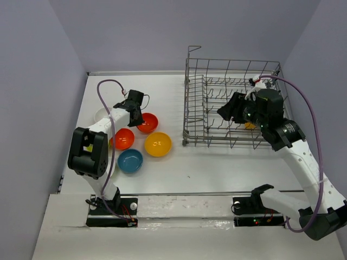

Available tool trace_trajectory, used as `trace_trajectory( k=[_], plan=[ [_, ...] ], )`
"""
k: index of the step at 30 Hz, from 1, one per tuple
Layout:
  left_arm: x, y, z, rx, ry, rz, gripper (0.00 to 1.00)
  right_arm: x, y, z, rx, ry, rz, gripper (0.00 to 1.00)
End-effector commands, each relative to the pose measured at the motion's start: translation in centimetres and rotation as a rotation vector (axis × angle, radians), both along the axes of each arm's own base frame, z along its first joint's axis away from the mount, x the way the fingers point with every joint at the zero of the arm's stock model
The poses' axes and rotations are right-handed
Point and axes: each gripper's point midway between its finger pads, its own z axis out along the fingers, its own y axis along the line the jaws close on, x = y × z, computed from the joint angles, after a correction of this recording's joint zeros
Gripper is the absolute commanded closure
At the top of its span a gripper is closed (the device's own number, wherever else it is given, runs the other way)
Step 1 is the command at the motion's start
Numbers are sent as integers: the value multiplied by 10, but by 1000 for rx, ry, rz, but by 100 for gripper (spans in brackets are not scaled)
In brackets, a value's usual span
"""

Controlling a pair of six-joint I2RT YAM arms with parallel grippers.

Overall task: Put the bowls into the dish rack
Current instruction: Pick up the bowl from the corner of the board.

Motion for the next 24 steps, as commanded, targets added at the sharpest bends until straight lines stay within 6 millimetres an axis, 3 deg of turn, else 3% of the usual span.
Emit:
trace_trajectory(
  k=[1,3,6,10,13,15,17,19,20,22,24],
  plan=[
    [5,0,37,-8,-84,-7,100,2,2,32,15,-77,9,39],
    [7,0,56,-16,-124,-5,100,4,3,34,15,-78,14,39],
    [18,-1,102,-32,-220,0,100,8,7,57,32,-101,21,39],
    [22,1,153,-38,-305,-2,100,13,14,72,47,-106,41,40],
    [20,1,189,-57,-369,-10,100,26,27,78,57,-86,70,43],
    [16,1,213,-70,-410,-17,100,24,44,94,72,-104,108,43],
    [11,1,225,-78,-432,-26,100,32,60,103,44,-113,100,43],
    [7,1,234,-88,-450,-29,100,25,89,102,9,-106,146,43],
    [5,0,237,-95,-456,-35,100,35,99,92,-19,-86,138,43],
    [-1,1,246,-104,-476,-40,100,33,117,100,-19,-95,173,43],
    [-6,-1,251,-114,-481,-53,100,45,128,97,-58,-102,136,42]
  ],
)
